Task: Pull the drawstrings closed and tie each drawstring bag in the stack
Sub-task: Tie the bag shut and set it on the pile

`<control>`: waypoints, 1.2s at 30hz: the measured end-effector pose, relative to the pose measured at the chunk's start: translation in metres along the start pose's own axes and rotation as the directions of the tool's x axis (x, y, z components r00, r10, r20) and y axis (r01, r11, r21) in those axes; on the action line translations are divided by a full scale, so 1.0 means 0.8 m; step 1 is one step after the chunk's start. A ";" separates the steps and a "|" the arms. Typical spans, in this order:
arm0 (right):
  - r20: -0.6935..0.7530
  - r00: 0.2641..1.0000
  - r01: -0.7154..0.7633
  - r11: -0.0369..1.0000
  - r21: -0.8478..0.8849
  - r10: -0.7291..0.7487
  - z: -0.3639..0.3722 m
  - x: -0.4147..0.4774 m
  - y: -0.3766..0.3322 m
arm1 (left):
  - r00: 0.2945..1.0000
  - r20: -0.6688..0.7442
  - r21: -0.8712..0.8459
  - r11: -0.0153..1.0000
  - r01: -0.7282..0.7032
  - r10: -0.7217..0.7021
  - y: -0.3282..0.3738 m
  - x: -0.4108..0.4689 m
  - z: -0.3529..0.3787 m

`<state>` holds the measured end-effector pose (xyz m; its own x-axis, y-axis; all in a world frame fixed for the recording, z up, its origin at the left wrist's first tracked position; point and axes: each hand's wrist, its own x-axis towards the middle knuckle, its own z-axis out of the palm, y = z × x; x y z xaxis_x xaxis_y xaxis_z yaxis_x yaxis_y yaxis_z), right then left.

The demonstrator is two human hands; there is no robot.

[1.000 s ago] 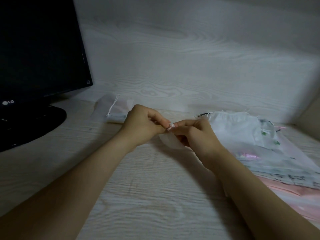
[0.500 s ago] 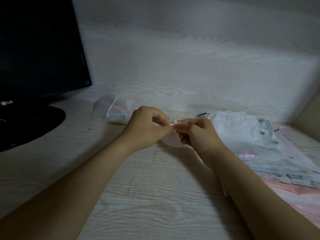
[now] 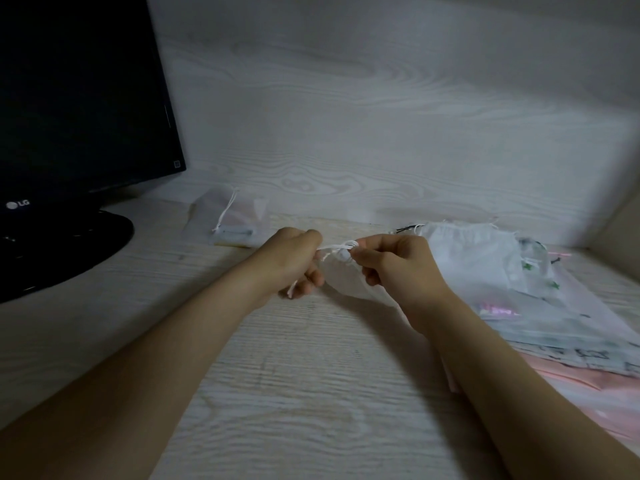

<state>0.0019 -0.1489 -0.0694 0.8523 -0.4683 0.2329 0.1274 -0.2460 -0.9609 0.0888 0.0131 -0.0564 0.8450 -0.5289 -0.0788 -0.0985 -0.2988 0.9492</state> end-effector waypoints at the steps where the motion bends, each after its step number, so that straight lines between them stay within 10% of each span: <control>1: 0.001 1.000 0.004 1.000 -0.002 -0.004 0.000 0.000 0.000 | 1.000 0.007 0.004 1.000 -0.002 0.002 -0.001 0.001 -0.001; 17: 0.021 0.999 0.037 0.998 -0.049 -0.036 -0.001 -0.002 0.000 | 0.976 0.195 -0.048 0.995 -0.087 0.094 -0.005 -0.001 -0.006; 36: 0.123 0.992 0.039 0.993 -0.109 -0.026 -0.007 -0.005 -0.003 | 0.990 -0.126 0.022 0.998 -0.063 0.065 0.000 0.007 -0.010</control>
<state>-0.0047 -0.1513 -0.0674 0.9047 -0.3538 0.2374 0.1046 -0.3557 -0.9287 0.0981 0.0168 -0.0546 0.8961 -0.4434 0.0221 -0.1629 -0.2821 0.9454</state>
